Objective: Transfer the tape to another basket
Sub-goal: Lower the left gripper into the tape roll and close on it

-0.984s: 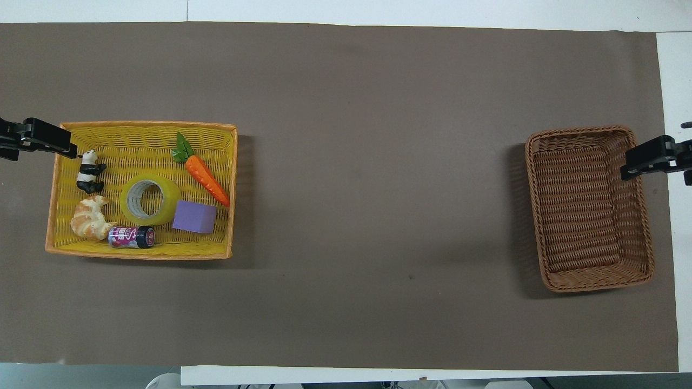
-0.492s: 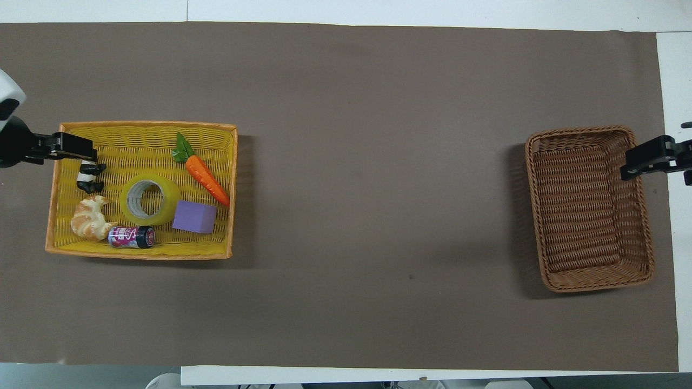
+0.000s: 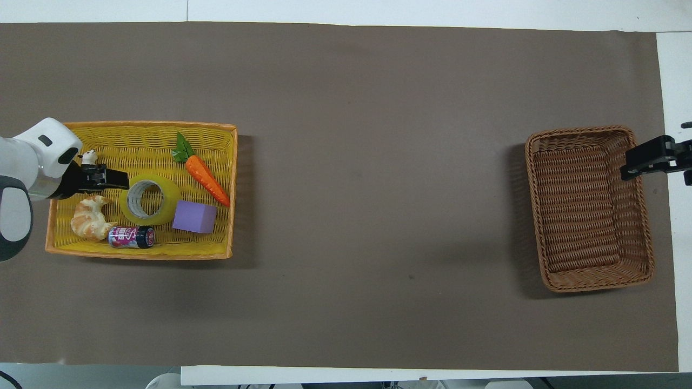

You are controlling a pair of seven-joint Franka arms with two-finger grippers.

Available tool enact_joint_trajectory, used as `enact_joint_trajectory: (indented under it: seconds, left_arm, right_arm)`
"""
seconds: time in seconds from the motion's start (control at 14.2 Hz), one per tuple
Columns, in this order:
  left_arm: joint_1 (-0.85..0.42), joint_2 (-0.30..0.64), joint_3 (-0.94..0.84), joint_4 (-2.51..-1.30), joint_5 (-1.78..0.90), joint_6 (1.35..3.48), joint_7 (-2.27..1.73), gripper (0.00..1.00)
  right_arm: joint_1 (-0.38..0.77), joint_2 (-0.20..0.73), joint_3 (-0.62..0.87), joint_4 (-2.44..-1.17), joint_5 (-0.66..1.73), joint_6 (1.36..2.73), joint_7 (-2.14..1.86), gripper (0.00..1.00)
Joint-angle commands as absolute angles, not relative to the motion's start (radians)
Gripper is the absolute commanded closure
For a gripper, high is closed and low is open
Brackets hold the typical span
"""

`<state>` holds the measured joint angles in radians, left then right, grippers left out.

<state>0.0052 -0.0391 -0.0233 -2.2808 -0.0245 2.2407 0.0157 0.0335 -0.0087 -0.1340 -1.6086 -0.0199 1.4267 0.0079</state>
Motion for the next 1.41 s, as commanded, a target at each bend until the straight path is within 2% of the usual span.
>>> enact_joint_trajectory:
  seconds: [0.0,0.35,0.42,0.56,0.77,0.84,0.98,1.05,1.19,1.26,1.34]
  left_arm:
    - [-0.003,-0.052,-0.023,-2.397,-0.015,2.376,0.025,0.0]
    - [-0.015,-0.035,-0.023,-2.413,-0.015,2.407,0.026,0.02]
    - [-0.017,-0.034,-0.023,-2.411,-0.015,2.408,0.028,0.04]
    - [-0.017,-0.034,-0.023,-2.413,-0.014,2.407,0.028,0.15]
    - [-0.026,0.011,-0.023,-2.41,-0.014,2.425,0.028,0.2]
    - [-0.028,0.018,-0.023,-2.411,-0.014,2.437,0.028,0.25]
    - [-0.029,0.026,-0.023,-2.411,-0.015,2.441,0.028,0.43]
    - [-0.028,0.026,-0.023,-2.411,-0.014,2.434,0.025,0.55]
    - [-0.025,0.026,-0.023,-2.404,-0.015,2.421,0.028,0.96]
    - [-0.022,0.029,-0.023,-2.386,-0.014,2.405,0.031,1.0]
    - [-0.026,0.041,-0.023,-2.343,-0.014,2.373,0.032,1.0]
  right_arm:
    - [0.032,-0.032,-0.132,-1.634,-0.02,1.427,-0.012,0.0]
    - [0.032,-0.032,-0.132,-1.634,-0.02,1.427,-0.012,0.0]
    - [0.032,-0.032,-0.132,-1.634,-0.02,1.427,-0.012,0.0]
    - [0.032,-0.032,-0.132,-1.634,-0.02,1.427,-0.012,0.0]
    - [0.032,-0.032,-0.132,-1.634,-0.02,1.427,-0.012,0.0]
    - [0.032,-0.032,-0.132,-1.634,-0.02,1.427,-0.012,0.0]
    - [0.032,-0.032,-0.132,-1.634,-0.02,1.427,-0.012,0.0]
    - [0.032,-0.032,-0.132,-1.634,-0.02,1.427,-0.012,0.0]
    - [0.032,-0.032,-0.132,-1.634,-0.02,1.427,-0.012,0.0]
    - [0.032,-0.032,-0.132,-1.634,-0.02,1.427,-0.012,0.0]
    - [0.032,-0.032,-0.132,-1.634,-0.02,1.427,-0.012,0.0]
